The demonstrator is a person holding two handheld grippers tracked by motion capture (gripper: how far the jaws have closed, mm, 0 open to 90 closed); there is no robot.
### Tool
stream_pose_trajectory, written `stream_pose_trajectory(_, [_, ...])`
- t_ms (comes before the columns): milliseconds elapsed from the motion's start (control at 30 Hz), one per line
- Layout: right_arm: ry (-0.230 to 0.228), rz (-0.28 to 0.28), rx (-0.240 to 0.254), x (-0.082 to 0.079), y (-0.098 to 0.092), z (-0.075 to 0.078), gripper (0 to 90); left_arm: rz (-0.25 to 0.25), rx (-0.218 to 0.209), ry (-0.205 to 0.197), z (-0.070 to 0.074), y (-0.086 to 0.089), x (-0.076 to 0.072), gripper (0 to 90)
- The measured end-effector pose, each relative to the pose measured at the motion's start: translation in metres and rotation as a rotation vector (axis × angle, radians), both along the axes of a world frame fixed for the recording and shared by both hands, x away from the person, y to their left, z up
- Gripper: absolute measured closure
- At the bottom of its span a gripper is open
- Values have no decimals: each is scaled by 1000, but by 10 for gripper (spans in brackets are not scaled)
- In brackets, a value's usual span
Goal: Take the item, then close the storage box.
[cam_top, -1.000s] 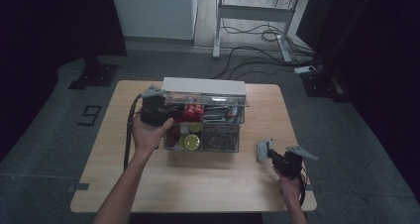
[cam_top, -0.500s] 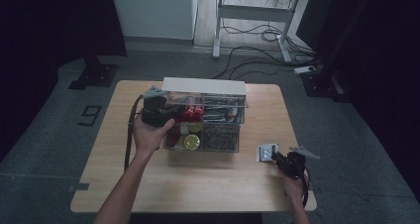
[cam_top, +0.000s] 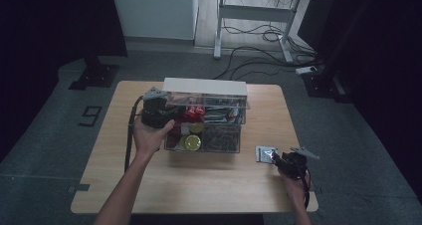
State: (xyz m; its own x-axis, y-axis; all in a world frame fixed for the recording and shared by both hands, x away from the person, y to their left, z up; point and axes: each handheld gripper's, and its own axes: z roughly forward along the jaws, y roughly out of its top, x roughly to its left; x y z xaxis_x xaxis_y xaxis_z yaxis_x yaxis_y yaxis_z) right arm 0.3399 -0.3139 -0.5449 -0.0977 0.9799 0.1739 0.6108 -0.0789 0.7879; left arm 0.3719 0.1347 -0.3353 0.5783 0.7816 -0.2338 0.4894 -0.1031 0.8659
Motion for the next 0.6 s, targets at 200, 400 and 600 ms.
stream_pose_trajectory(200, [-46, -5, 7, -5, 2, 7, 519, -2, -5, -1, 0, 1, -1, 896])
stream_pose_trajectory(400, [-58, 17, 14, -10, 3, 8, 518, -12, -8, -3, -2, 2, -5, 896])
stream_pose_trajectory(600, [-62, 31, 29, -11, 3, 9, 518, -13, -4, 4, -5, 5, -7, 896])
